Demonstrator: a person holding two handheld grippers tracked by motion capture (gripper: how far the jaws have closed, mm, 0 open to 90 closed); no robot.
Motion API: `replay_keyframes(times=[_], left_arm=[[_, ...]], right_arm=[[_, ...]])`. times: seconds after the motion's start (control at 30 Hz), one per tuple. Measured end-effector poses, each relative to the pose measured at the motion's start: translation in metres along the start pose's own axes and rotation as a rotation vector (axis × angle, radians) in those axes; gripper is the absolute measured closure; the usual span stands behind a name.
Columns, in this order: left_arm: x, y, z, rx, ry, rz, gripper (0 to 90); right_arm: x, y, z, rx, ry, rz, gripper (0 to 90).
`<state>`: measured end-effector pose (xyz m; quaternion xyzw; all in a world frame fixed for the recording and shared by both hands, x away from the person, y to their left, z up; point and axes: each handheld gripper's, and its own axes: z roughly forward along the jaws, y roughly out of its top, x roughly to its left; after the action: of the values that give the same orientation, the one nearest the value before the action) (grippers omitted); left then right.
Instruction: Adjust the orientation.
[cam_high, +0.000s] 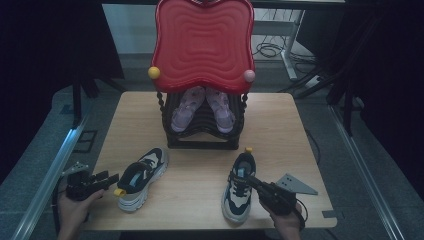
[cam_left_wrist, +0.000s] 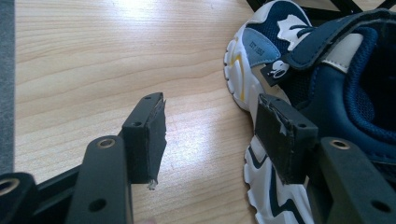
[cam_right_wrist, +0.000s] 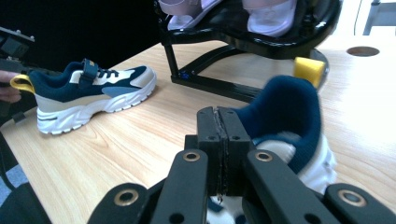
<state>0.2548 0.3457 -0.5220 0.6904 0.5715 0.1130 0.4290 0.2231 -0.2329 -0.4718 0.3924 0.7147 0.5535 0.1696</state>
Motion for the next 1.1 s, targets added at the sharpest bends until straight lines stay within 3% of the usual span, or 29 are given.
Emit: replay_keyframes(times=[0.33,0.53,0.73,1.1], left_arm=[[0.002,-0.001,0.001,0.006,0.001,-0.004,43.2],[0.002,-0.001,0.002,0.007,0.002,-0.004,43.2],[0.0,-0.001,0.004,0.014,-0.002,-0.002,43.2],[0.004,-0.002,0.003,0.012,-0.001,-0.01,43.1]], right_arm=[[-0.012,-0.034,-0.015,0.053,0.007,-0.004,88.7],[-0.012,-0.054,-0.021,0.094,0.025,-0.007,88.8],[-0.014,-0.06,-0.023,0.111,0.038,-0.005,88.8],[-0.008,-0.065,-0.009,0.172,0.071,-0.025,88.7]])
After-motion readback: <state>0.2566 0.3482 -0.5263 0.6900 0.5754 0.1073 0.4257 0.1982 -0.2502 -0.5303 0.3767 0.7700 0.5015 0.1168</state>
